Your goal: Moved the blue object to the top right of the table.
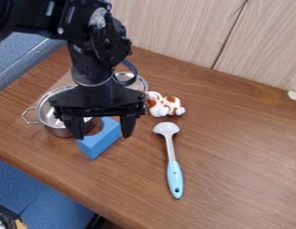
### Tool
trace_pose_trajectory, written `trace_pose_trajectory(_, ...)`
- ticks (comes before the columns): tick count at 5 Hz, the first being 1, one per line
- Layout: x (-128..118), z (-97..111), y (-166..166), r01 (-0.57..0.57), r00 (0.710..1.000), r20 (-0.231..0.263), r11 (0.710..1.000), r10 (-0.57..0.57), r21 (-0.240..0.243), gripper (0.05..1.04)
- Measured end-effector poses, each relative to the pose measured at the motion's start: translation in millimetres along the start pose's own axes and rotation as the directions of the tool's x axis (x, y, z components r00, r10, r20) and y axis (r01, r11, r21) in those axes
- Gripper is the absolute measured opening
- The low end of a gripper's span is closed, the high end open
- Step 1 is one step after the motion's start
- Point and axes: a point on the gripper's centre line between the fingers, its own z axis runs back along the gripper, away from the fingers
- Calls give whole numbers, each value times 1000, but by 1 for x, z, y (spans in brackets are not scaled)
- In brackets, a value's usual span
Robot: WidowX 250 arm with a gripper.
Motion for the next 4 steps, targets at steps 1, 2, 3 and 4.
trace_pose_trajectory(1,-3,-3,0,8,1000,-17,1000,-8,4,999)
trace_pose_trajectory(2,1,-13,2,131,990,-53,991,-131,-15,999)
trace_pose_trajectory(3,8,-18,7,199,978,-64,979,-201,-33,999)
trace_pose_trajectory(4,21,-26,13,315,947,-55,948,-317,-38,999)
